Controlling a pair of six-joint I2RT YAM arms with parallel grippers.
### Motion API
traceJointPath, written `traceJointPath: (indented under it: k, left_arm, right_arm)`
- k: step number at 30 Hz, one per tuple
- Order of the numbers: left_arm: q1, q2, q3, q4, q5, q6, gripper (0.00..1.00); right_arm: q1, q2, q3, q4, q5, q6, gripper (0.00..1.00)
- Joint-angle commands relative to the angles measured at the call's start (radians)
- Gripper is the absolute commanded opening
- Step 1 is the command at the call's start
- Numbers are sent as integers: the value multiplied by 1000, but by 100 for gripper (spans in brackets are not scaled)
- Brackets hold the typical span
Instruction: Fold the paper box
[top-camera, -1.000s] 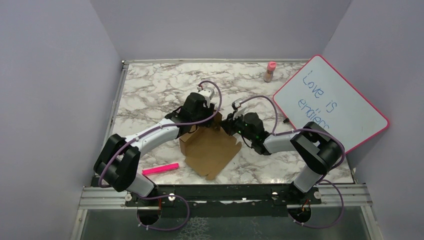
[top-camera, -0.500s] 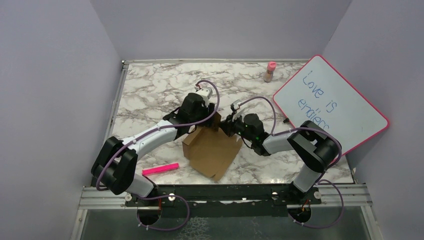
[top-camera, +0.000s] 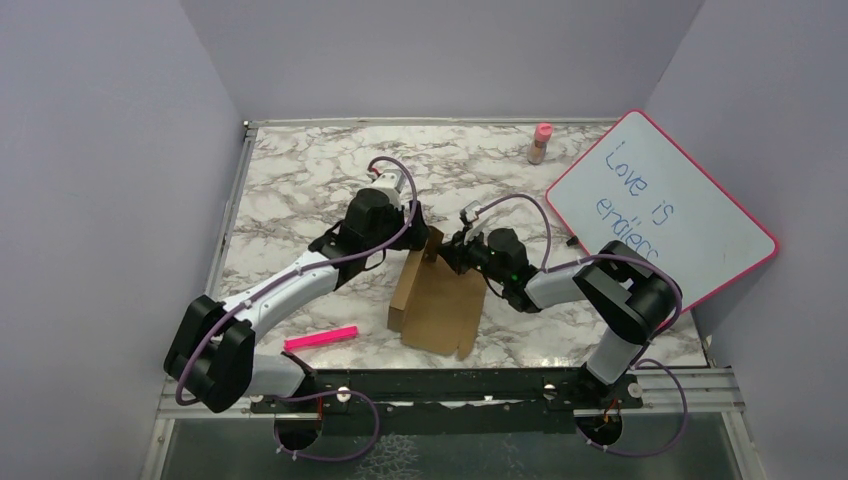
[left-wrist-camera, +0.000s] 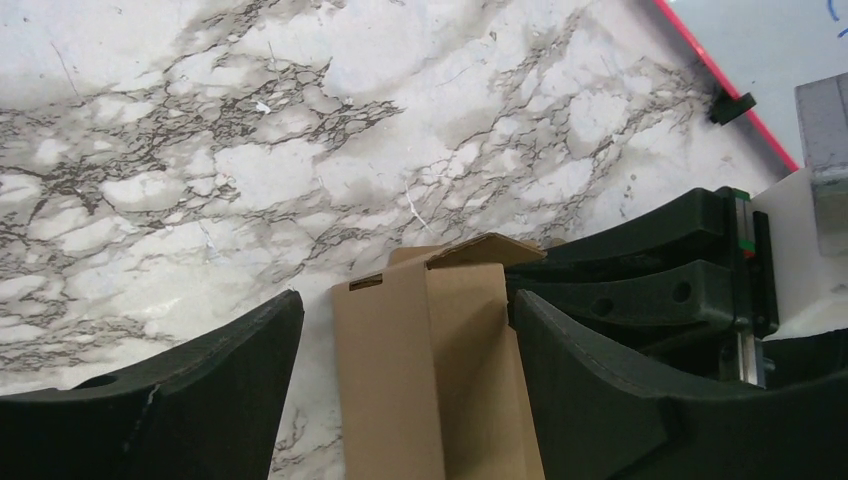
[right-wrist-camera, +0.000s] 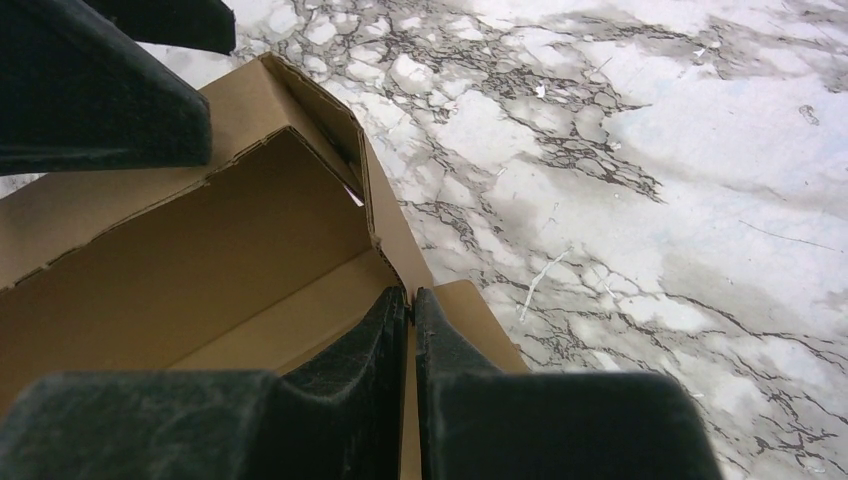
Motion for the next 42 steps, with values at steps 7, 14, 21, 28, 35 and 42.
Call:
traceJointPath:
  k: [7,14,21,28,35,42]
  left_arm:
    - [11,-15,-66,213,-42,-187,75]
    - [11,39,-88,250,-27,-185,63]
    - [12,55,-155,316,-33,-181,49]
    - [15,65,-191,367,-36,-147,39]
    - [25,50,-235,415,-23,-151,40]
    - [26,10,-277,482,-19,-214,58]
  right_arm:
    - [13,13,-14,-3,20,-33,11]
    - [19,14,-7,-12,21,-42,11]
    - [24,7,-7,-15,19,-51,11]
    - [24,-13,-14,-11,2,-72,12]
    - [24,-17,-20,1,0,-78,12]
    - [24,-9,-18,3,-6,-74,12]
